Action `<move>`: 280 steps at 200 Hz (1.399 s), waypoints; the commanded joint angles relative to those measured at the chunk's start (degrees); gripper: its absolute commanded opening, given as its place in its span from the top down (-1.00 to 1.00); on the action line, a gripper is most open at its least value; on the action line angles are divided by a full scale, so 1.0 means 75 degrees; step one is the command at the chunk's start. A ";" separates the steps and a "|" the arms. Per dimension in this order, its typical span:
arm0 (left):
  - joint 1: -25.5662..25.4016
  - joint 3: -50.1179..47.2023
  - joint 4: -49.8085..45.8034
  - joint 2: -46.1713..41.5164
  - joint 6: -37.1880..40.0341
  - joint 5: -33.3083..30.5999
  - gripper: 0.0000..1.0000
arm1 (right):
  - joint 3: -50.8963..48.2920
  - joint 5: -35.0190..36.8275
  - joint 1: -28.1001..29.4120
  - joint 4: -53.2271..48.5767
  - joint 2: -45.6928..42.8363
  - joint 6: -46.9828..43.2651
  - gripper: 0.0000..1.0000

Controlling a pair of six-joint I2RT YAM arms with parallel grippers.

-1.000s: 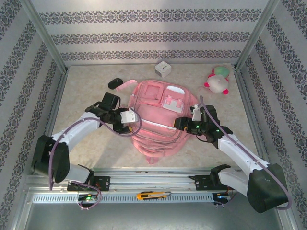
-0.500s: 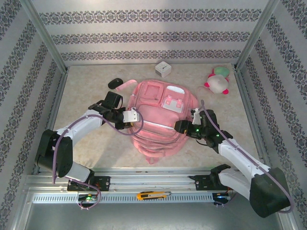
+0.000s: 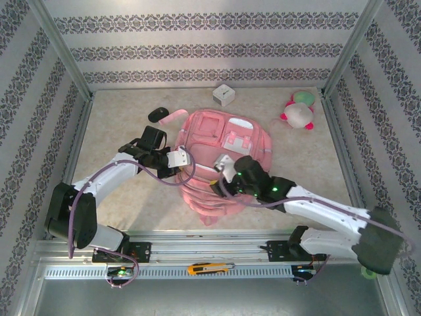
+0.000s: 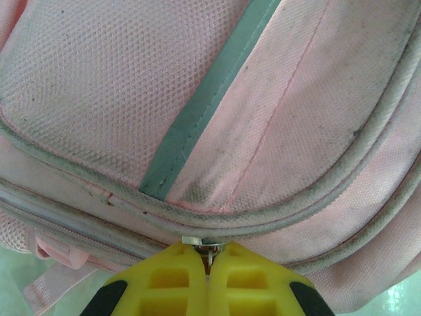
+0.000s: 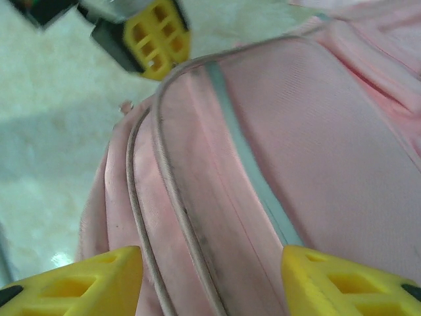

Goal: Pack the student bag

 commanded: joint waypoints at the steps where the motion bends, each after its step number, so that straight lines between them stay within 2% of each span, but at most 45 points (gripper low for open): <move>1: -0.0092 -0.0081 -0.0364 -0.0258 -0.0322 0.0494 1.00 | 0.0476 0.0444 0.0209 0.0249 0.0959 -0.2133 -0.14; 25: -0.0094 -0.0023 -0.0630 -0.0343 -0.0525 0.0718 1.00 | 0.0729 0.0983 0.0205 0.0619 0.1825 -0.2481 -0.05; 46: -0.0196 -0.0171 -0.0651 -0.0502 -0.0754 0.0953 1.00 | 0.0722 0.1396 0.0078 0.1126 0.2197 -0.2419 0.26; 71: -0.0496 -0.0388 -0.0666 -0.0607 -0.1117 0.1153 1.00 | 0.0608 0.1031 -0.0184 0.1762 0.2284 -0.2072 0.51; 110: -0.1230 -0.0656 -0.0638 -0.0791 -0.1783 0.1270 1.00 | 0.0481 0.0443 -0.0435 0.2494 0.2228 -0.1886 0.61; 133: -0.1678 -0.0890 0.0121 -0.1007 -0.2619 0.1382 1.00 | 0.0448 0.0020 -0.0550 0.2627 0.2234 -0.2041 0.62; 150: -0.1942 -0.1068 0.0983 -0.1100 -0.3364 0.1284 0.98 | 0.0359 -0.0325 -0.0608 0.2669 0.2097 -0.2041 0.57; 158: -0.1990 -0.1131 0.1283 -0.1148 -0.3583 0.1244 0.92 | 0.0295 -0.0526 -0.0644 0.2615 0.1943 -0.1934 0.48; 177: -0.1985 -0.1248 0.1606 -0.1333 -0.3885 0.0724 0.58 | 0.0145 -0.1528 -0.0811 0.2044 0.1342 -0.1536 0.02; 188: -0.1961 -0.1227 0.1396 -0.1519 -0.3795 0.0476 0.32 | 0.0080 -0.1899 -0.0898 0.1574 0.0887 -0.1034 -0.07; 201: -0.1876 -0.1138 0.1159 -0.1778 -0.3965 0.0322 0.14 | -0.0079 -0.1930 -0.1047 0.1129 0.0294 -0.0081 -0.13; 213: -0.1732 -0.1081 0.1130 -0.2014 -0.4527 0.0350 -0.07 | -0.0295 -0.1845 -0.1352 0.0863 -0.0278 0.1046 -0.19; 224: -0.1618 -0.0968 0.1256 -0.2138 -0.5420 0.0008 -0.27 | -0.0493 -0.1880 -0.1800 0.0615 -0.0752 0.1993 -0.22; 245: -0.1472 -0.0539 0.1030 -0.2020 -0.6244 -0.0321 -0.32 | -0.0808 -0.2233 -0.2885 0.0235 -0.1365 0.3482 -0.24; 261: -0.1425 -0.0362 0.1015 -0.1732 -0.6683 -0.0648 -0.35 | -0.0889 -0.2588 -0.3655 0.0029 -0.1396 0.4020 -0.25; 280: -0.1405 -0.0239 0.1172 -0.1232 -0.7415 -0.1735 -0.38 | -0.0679 -0.2549 -0.4256 -0.0406 -0.0990 0.4380 -0.23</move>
